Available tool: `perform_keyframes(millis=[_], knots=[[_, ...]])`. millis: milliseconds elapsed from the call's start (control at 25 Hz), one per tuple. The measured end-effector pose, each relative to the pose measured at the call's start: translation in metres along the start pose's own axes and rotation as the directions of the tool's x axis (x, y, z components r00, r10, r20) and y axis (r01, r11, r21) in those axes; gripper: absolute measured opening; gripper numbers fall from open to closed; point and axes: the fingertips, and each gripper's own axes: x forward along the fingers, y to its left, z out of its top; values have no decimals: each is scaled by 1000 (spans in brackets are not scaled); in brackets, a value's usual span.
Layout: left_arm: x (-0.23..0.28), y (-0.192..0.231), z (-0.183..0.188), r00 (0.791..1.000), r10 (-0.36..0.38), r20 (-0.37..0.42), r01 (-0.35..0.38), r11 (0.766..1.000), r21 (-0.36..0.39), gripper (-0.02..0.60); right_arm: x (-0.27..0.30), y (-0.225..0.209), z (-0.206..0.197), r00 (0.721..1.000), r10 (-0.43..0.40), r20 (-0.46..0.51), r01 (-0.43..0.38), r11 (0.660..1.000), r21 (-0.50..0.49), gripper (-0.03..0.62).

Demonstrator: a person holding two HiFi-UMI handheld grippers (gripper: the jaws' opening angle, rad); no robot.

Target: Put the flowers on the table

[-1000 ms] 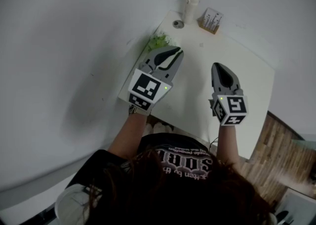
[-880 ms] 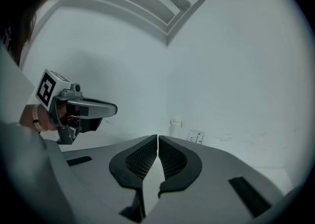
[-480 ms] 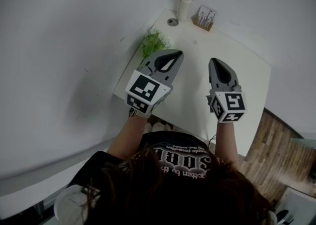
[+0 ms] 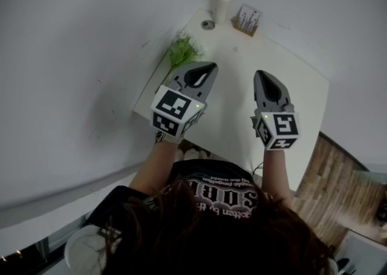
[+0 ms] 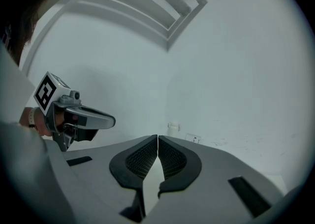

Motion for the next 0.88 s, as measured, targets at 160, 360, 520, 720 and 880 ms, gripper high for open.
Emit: perform_keyframes(millis=[160,360,520,720,880], knots=[[2,0,-3,1000,10,-10,-10,1000,1,3,-1,0,2,1000,-2,9,2,1000,-7,31],[3,0,-6,1000,11,-17,-11,1000,-7,3,-2,1,4,1000,3,20,-3,1000,-21,30],[2,4,-6,1000,18,-14,-18,1000,-13,3,-2,2,6,1000,4,25,-3,1000,-27,29],[1,6,-5,1000,23,-15,-23,1000,-14,3,-3,2,8,1000,2,27,-1,999,-36,29],[0,6,-3,1000,21,-12,-21,1000,-13,3,-1,4,11,999,4,35,-3,999,-36,29]])
